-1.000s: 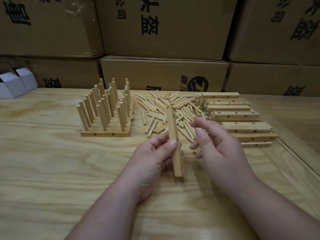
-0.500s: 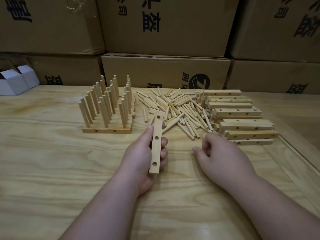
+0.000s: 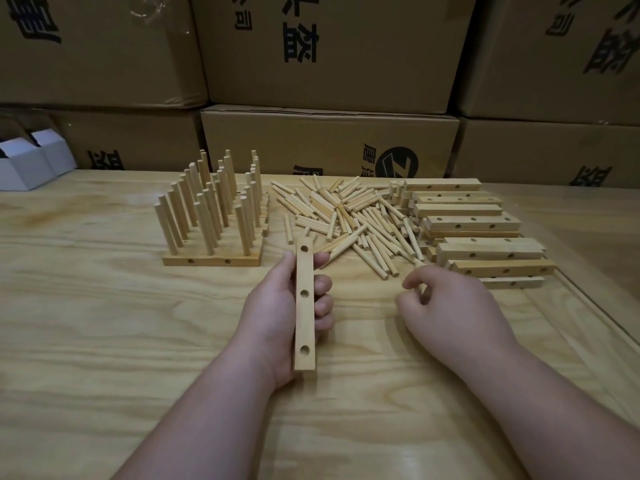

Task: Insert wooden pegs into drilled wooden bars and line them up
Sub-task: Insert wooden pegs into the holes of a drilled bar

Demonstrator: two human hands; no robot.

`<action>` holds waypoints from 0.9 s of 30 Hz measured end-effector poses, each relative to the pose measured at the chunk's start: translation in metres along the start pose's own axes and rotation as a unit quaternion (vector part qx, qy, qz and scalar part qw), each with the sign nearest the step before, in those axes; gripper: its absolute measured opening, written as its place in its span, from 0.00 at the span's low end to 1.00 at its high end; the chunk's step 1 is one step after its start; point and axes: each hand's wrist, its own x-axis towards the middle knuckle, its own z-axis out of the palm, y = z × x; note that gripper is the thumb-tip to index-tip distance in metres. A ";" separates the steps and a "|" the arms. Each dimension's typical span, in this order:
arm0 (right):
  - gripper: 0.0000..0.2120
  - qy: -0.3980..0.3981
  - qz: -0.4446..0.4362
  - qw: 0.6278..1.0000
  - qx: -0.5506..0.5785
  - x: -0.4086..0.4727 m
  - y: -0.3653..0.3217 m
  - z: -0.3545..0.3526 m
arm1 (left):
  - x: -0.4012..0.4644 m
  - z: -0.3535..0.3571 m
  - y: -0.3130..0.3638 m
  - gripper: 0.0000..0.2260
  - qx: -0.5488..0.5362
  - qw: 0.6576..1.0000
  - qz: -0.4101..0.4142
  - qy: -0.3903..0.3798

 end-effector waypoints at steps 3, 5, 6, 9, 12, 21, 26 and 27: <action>0.12 0.080 -0.055 0.985 0.141 -0.005 -0.006 0.002 | 0.001 -0.001 -0.001 0.21 0.026 1.000 0.007 -0.005; 0.13 0.118 -0.095 0.971 0.183 -0.009 -0.011 0.003 | 0.001 -0.001 -0.002 0.21 0.045 0.999 0.004 -0.024; 0.13 0.124 -0.107 0.968 0.189 -0.010 -0.013 0.005 | 0.001 -0.001 -0.002 0.21 0.053 0.998 0.001 -0.034; 0.13 0.116 -0.125 0.959 0.225 -0.012 -0.015 0.010 | 0.000 0.000 -0.003 0.19 0.078 0.995 0.000 -0.059; 0.07 0.146 -0.196 0.934 0.260 -0.014 -0.016 0.006 | -0.002 0.001 -0.004 0.18 0.098 0.993 0.001 -0.066; 0.07 0.171 -0.323 0.886 0.284 -0.023 -0.025 0.006 | -0.003 0.004 -0.005 0.13 0.121 0.990 0.004 -0.066; 0.08 0.155 -0.291 0.889 0.318 -0.023 -0.023 0.007 | -0.003 0.003 -0.006 0.13 0.132 0.989 0.017 -0.064; 0.08 0.153 -0.275 0.891 0.328 -0.023 -0.023 0.007 | -0.002 0.002 -0.006 0.12 0.135 0.989 0.020 -0.064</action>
